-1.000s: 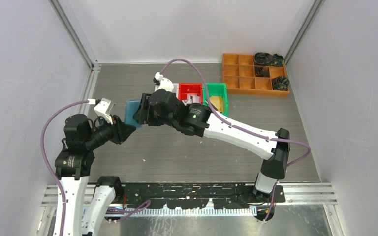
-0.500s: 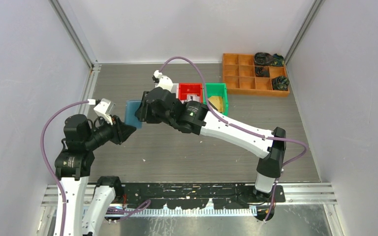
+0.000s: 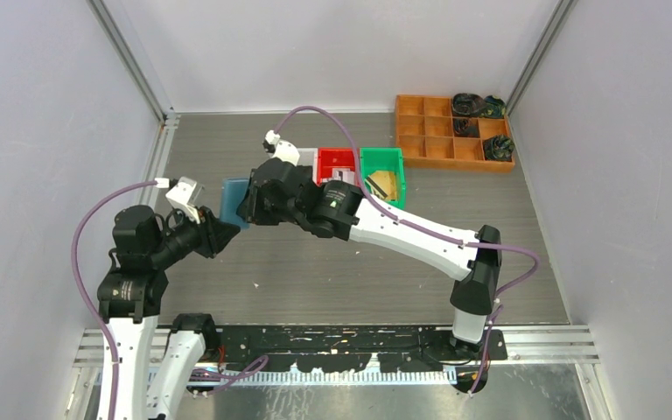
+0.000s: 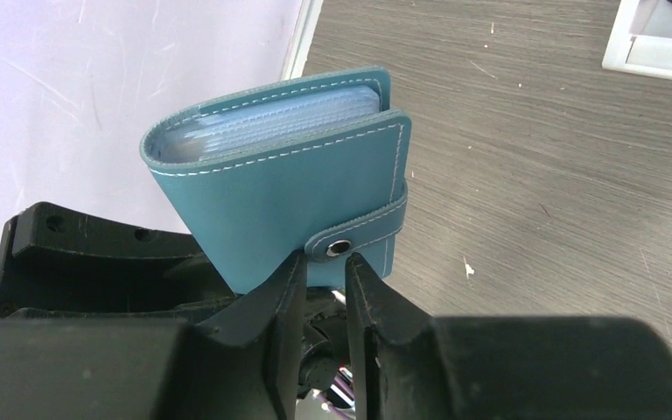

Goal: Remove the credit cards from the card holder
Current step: Open the card holder.

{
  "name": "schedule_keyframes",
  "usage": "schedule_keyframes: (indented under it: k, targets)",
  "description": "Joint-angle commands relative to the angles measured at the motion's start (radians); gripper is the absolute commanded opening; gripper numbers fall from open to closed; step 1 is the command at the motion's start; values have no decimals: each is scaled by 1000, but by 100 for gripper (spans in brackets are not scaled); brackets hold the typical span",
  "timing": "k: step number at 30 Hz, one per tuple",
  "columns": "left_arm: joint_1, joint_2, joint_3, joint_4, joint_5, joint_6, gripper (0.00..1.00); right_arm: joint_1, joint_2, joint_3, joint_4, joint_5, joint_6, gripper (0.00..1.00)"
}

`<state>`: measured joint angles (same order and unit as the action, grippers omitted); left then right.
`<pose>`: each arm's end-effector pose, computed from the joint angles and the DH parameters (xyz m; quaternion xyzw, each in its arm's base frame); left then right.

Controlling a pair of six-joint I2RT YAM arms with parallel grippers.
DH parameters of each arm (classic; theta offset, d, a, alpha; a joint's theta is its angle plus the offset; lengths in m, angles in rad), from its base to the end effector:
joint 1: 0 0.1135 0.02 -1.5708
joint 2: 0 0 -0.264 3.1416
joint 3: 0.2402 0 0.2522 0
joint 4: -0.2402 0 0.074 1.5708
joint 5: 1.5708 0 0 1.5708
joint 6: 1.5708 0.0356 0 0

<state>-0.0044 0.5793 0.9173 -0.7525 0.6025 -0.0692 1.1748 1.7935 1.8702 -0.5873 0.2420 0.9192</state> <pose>0.1048 -0.0206 0.3542 0.1362 0.8046 -0.2675 0.5124 0.1670 0.3774 0.3965 -0.0486 0.8572 0.3825 0.3412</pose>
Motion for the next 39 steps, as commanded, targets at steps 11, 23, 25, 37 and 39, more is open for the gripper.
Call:
schedule_keyframes:
  k: [11,23,25,37,39]
  targets:
    - [-2,-43,14,103,83,29,0,11,19,105,-116,212,-79,3]
    - [-2,-43,21,102,71,31,0,10,-20,22,-152,339,-96,1]
    - [-2,-43,21,107,63,29,0,11,-32,-3,-152,337,-87,1]
    - [-2,-38,42,110,126,-45,0,-34,-241,-236,78,67,-101,67]
    - [-2,-28,58,107,173,-84,0,-70,-315,-338,208,-65,-100,73]
